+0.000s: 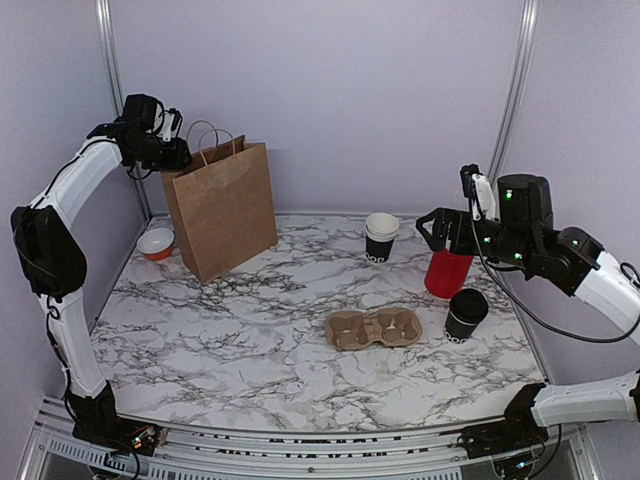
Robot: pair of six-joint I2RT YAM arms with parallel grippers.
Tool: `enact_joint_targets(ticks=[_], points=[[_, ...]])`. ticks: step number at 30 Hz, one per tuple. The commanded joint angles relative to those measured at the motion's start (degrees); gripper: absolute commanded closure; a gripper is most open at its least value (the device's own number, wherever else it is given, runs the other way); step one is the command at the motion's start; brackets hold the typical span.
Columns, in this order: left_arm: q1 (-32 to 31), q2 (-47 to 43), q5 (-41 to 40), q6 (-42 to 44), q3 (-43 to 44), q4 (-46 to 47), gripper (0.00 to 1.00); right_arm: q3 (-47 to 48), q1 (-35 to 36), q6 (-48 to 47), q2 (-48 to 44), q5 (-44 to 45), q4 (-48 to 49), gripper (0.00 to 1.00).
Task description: Pack the takeout coffee
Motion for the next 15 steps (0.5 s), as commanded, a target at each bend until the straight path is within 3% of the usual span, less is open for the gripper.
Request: enact_joint_targets(ticks=[1,10,15], points=[[0.35,0.95,2.84,-0.12,1.16,-1.41,0.54,0.36,0.48,0.40,0.18,-0.48,0.56,0.01],[0.34,-1.34,3.28,-0.75,-1.69,-1.32,0.83,0.43,0.48,0.46,1.11,-0.96,1.68,0.01],[0.13,-2.86,5.05,-2.26,-2.53,-1.23,0.92,0.34,0.41,0.53,1.36,-1.24,2.16,0.01]])
